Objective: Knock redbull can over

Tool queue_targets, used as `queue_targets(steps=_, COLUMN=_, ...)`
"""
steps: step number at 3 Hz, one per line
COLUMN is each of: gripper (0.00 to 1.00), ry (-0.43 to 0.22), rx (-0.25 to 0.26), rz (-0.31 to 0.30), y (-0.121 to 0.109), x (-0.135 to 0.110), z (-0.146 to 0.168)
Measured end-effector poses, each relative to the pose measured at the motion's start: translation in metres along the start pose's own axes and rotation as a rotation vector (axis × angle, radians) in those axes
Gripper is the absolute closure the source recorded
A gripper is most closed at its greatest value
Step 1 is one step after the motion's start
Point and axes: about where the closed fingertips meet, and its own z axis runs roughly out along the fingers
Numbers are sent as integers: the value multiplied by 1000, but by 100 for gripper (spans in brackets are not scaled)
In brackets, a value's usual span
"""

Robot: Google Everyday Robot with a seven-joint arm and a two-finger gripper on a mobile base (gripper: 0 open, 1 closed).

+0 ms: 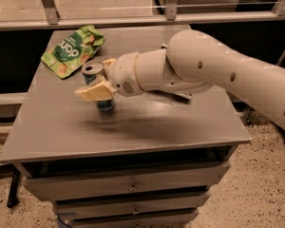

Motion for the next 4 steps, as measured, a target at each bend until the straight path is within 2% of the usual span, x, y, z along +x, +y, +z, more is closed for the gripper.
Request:
queue_targets(steps=1, gripper=87, ry=43, rx=-13, rz=-55, y=-16, x=-16, z=0)
queue_targets(steps=2, gripper=100, ry=164, rx=-79, rz=-171, y=-31, x=-31, z=9)
queue_targets(steps=3, gripper=100, ry=332, rx=-187, rz=-295, y=-25, x=-21, z=27)
queue_targets(steps=4, gripper=100, ry=517, rx=-314, rz=-385, y=-8, x=11, z=30)
